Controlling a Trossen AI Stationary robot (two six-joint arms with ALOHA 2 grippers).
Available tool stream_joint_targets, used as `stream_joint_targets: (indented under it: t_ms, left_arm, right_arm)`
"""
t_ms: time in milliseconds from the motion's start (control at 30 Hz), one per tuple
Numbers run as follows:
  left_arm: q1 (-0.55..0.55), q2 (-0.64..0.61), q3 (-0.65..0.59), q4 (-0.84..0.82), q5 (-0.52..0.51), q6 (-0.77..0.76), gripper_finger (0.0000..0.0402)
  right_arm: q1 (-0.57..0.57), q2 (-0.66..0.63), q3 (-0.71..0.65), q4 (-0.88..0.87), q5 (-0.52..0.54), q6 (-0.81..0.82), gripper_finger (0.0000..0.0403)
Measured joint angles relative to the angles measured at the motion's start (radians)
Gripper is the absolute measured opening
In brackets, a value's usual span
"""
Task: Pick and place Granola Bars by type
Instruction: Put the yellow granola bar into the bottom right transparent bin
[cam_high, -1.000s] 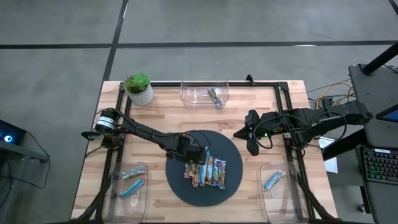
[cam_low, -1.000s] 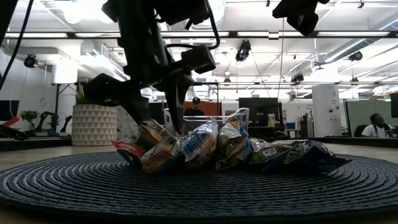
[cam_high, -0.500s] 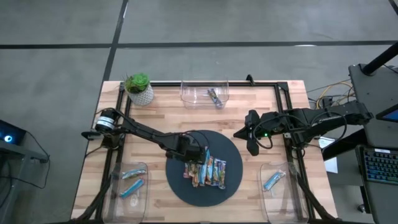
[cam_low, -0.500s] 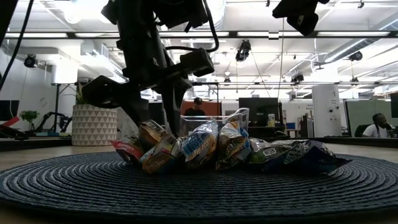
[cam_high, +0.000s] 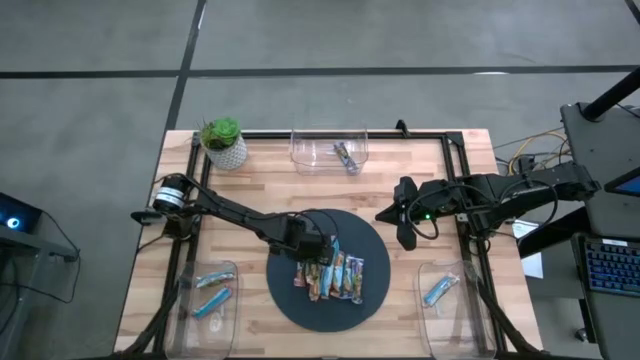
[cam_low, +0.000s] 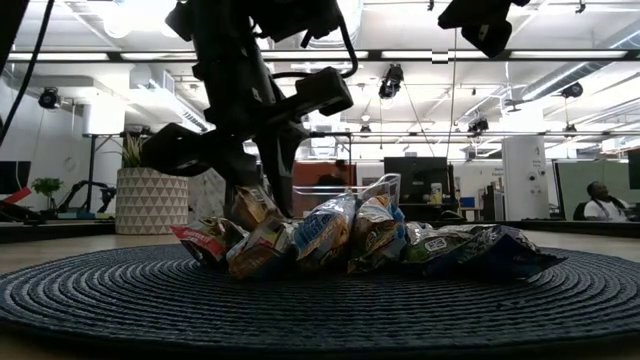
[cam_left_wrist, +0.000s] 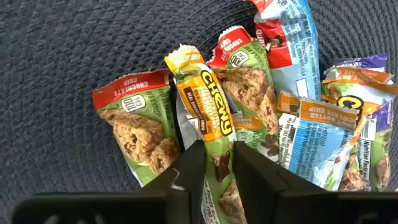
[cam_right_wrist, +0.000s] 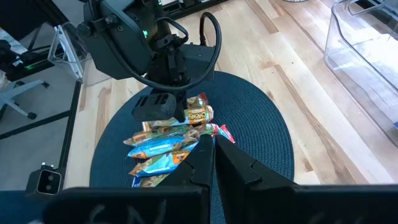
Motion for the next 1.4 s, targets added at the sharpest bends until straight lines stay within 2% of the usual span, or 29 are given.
stream_joint_targets:
  t_ms: [233, 1167, 1400]
  left_arm:
    - [0.0, 0.0, 0.0, 0.0, 0.0, 0.005, 0.0032]
    - [0.005, -0.002, 0.002, 0.015, 0.0, 0.036, 0.003]
    - [0.009, -0.002, 0.002, 0.015, 0.006, 0.043, 0.0015]
  right_arm:
    - [0.0, 0.0, 0.0, 0.0, 0.0, 0.0, 0.0008]
    - [0.0, 0.0, 0.0, 0.0, 0.0, 0.0, 0.0008]
    - [0.0, 0.0, 0.0, 0.001, 0.0, 0.0, 0.0008]
